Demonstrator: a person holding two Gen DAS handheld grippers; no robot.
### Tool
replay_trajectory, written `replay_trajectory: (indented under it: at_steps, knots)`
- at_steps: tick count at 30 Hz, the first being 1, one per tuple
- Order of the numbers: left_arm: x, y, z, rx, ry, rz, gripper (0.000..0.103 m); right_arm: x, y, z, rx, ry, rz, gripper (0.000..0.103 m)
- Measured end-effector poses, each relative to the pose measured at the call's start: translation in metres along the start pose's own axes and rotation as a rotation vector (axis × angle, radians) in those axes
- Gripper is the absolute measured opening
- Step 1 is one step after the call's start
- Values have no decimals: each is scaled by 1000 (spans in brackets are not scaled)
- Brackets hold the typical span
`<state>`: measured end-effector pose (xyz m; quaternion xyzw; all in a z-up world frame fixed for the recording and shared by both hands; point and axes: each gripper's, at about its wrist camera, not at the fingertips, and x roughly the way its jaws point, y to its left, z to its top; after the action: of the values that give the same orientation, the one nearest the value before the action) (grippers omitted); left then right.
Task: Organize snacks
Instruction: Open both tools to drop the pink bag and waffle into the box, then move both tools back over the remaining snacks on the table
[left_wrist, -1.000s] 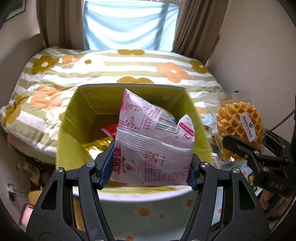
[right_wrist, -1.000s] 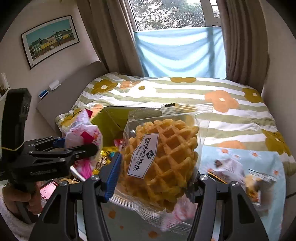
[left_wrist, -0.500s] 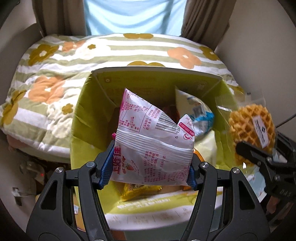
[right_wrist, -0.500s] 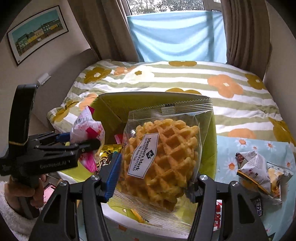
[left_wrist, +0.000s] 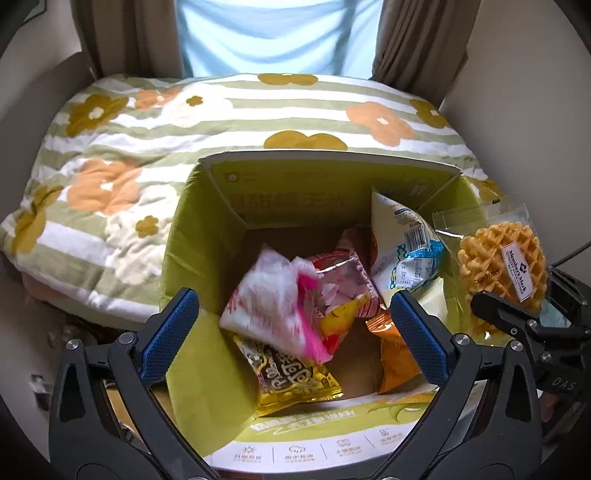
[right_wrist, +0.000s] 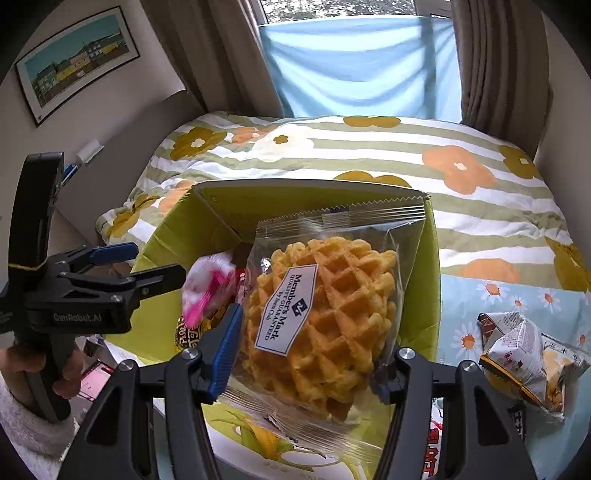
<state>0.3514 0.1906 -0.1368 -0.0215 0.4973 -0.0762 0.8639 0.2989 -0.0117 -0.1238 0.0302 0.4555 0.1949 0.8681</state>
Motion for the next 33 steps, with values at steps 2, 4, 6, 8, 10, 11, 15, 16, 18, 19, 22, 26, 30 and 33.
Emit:
replay_trajectory:
  at_steps: [2,4,6,8,10,11,15,16,18,19,22,26,30,33]
  knots:
    - [-1,3,-2,-18,-1,-9,103,1,3,-1,-10,6,8,55]
    - [-2,5,-3,-28,4,-5,103,3,5,-3,-15,17,20,55]
    - [-3,5,-5,-30,2,-7,103,5,7,-4,-17,24,27,55]
    - [-5,4,-7,-30,0,-3,103,7,9,-5,-19,31,33,60]
    - [-7,3,-9,-30,-1,-3,103,11,12,-6,-23,49,47,78]
    - [-8,2,-10,-30,-2,-5,102,12,14,-7,-28,36,44,95]
    - [-10,-2,-15,-27,-2,1,102,4,18,-11,-48,-27,43,102]
    - [-10,-2,-16,-28,-1,0,102,3,18,-13,-50,-30,42,102]
    - [-10,-4,-20,-30,3,-4,102,2,18,-14,-57,-21,31,103]
    - [-10,-4,-22,-29,6,-4,102,1,18,-14,-59,-15,29,102]
    - [-11,-6,-28,-26,11,-8,102,-3,19,-18,-65,-7,13,103]
    - [-17,-9,-34,-15,4,-22,102,-11,17,-25,-52,-7,4,103]
    - [-25,-16,-37,5,-2,-36,102,-24,16,-32,-28,-22,-14,103]
    - [-30,-22,-37,18,-11,-53,102,-33,16,-36,-10,-33,-30,103]
